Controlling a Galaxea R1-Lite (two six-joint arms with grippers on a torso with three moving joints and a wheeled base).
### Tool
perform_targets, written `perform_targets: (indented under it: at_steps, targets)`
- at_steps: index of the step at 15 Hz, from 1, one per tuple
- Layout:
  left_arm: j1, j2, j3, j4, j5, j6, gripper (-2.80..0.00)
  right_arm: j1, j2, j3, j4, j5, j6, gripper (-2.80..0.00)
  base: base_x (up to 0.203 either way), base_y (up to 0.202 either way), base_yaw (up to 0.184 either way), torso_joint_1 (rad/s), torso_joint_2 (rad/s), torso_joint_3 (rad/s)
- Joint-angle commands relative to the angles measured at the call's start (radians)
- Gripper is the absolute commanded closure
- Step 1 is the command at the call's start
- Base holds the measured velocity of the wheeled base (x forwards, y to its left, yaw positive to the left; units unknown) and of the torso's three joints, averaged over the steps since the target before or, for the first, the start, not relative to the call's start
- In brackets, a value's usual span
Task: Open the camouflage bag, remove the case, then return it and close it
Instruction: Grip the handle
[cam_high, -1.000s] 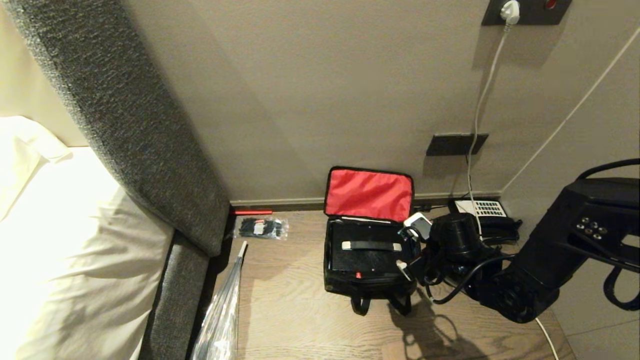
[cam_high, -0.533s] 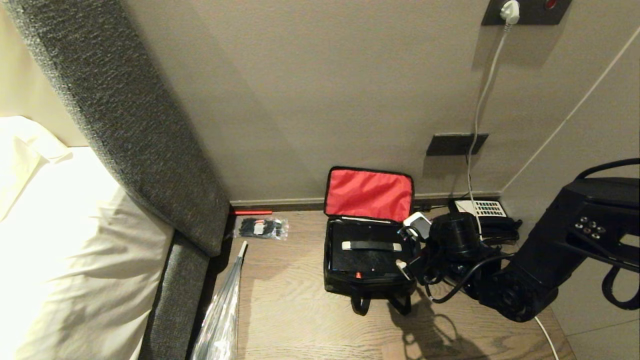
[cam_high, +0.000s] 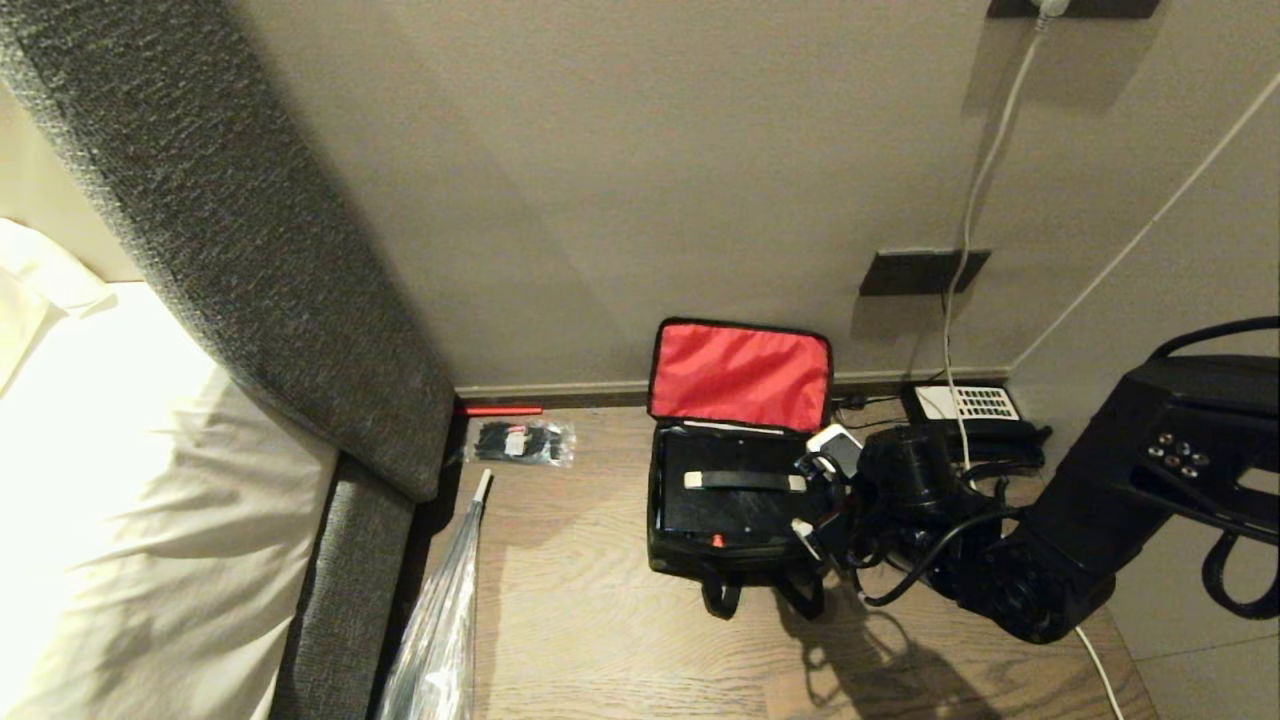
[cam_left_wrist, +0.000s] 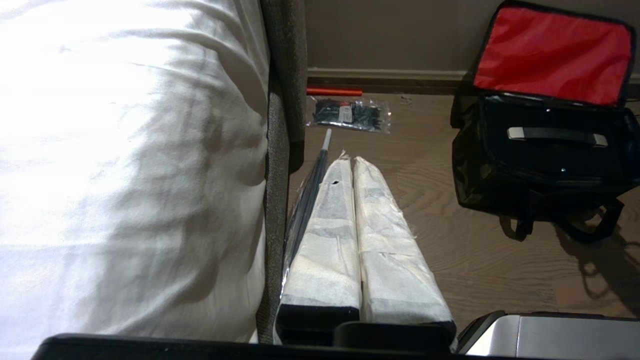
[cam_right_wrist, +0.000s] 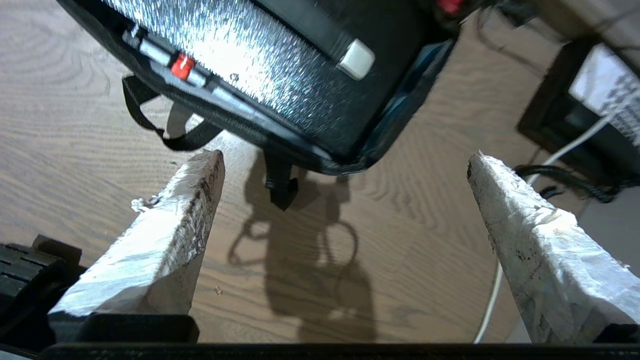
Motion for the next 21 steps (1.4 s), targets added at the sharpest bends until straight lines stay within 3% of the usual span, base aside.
perform_targets:
  at_steps: [1, 11, 21]
  targets:
    - [0.000, -0.002, 0.000, 0.000, 0.000, 0.000, 0.00, 0.000, 0.003, -0.001, -0.006, -0.001, -0.002, -2.80, 0.000, 0.000, 0.000, 0.002, 0.01, -0.199]
    - [0.000, -0.002, 0.000, -0.003, 0.000, -0.004, 0.00, 0.002, 0.013, -0.046, -0.003, -0.003, -0.011, -2.80, 0.000, 0.000, 0.000, 0.003, 0.00, -0.194]
    - [0.000, -0.002, 0.000, 0.000, 0.000, -0.007, 0.00, -0.002, 0.044, -0.121, 0.006, -0.003, -0.079, -2.80, 0.000, 0.000, 0.000, 0.001, 0.00, -0.115]
